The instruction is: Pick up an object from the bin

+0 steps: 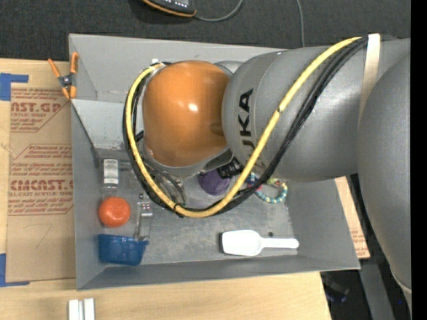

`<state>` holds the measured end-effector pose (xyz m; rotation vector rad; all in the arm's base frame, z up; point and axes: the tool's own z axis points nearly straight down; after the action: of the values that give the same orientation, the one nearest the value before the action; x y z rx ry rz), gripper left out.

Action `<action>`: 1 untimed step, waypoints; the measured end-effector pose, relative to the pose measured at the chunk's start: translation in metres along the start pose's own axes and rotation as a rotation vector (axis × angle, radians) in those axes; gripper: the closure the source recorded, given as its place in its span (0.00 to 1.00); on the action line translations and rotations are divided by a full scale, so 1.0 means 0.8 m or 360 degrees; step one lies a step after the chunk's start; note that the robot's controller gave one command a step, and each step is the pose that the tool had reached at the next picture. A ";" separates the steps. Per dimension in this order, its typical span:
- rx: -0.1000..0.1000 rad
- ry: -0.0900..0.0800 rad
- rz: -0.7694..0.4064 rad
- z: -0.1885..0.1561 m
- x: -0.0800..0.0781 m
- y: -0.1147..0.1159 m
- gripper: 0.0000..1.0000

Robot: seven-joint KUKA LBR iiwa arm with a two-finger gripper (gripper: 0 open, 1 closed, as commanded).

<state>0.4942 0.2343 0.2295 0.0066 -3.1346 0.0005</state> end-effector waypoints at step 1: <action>-0.0003 -0.0012 0.0005 -0.006 -0.003 -0.002 0.00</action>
Offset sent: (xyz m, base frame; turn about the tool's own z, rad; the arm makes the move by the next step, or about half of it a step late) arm 0.0387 0.0105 -0.1595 -0.0617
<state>0.4964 0.2327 0.2340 0.0012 -3.1423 -0.0024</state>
